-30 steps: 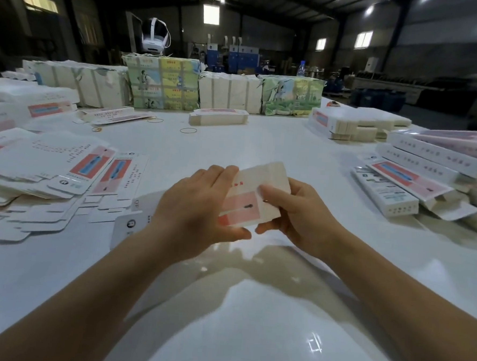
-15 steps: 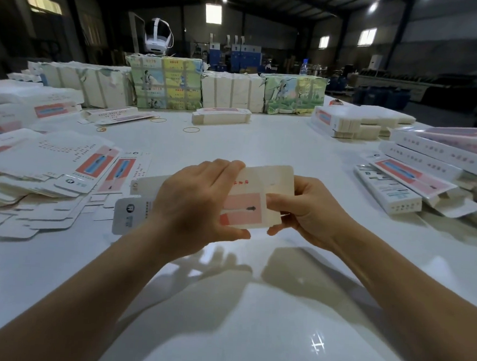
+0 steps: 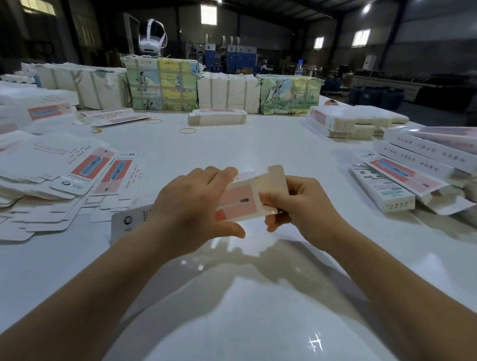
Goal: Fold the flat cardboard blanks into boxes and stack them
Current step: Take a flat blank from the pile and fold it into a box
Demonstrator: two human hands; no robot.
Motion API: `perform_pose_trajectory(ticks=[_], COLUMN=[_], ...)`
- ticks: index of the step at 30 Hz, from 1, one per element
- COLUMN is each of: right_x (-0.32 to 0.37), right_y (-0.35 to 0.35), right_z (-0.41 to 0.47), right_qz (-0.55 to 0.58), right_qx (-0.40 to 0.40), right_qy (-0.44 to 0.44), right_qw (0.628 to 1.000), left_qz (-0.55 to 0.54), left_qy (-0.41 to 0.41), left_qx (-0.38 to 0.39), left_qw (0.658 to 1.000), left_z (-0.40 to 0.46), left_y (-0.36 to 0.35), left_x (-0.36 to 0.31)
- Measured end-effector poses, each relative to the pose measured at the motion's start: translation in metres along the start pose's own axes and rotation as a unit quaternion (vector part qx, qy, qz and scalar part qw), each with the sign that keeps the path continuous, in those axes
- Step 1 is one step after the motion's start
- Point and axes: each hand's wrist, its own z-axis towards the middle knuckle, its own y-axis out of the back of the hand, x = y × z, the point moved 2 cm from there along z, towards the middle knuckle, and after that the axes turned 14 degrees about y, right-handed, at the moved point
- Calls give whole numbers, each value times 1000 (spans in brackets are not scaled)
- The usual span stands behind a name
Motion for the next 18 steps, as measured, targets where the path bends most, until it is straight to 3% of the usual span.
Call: perform_pose_trajectory(ticks=[2,5,8,15,18], right_x=[0,5,7,7,13], right_y=[1,1,-15,-30,-30], right_z=[-1,-8,-16,-23,-25], right_qz=[2,-110,-215,-271,-354], right_qx=[-76,-197,-150,-87,-100], right_qy=[36,166,262,285,322], right_qw=[996,960,929,915,872], left_qz=[-44,-112,-132,-127,-150], left_qy=[41,107,137,106,90], left_qx=[-10,-16,-22,3,11], left_qw=[998,988,981,986,985], left_z=[1,2,3,3,4], left_y=[2,6,9,4,5], left_x=[5,14,16,8,9])
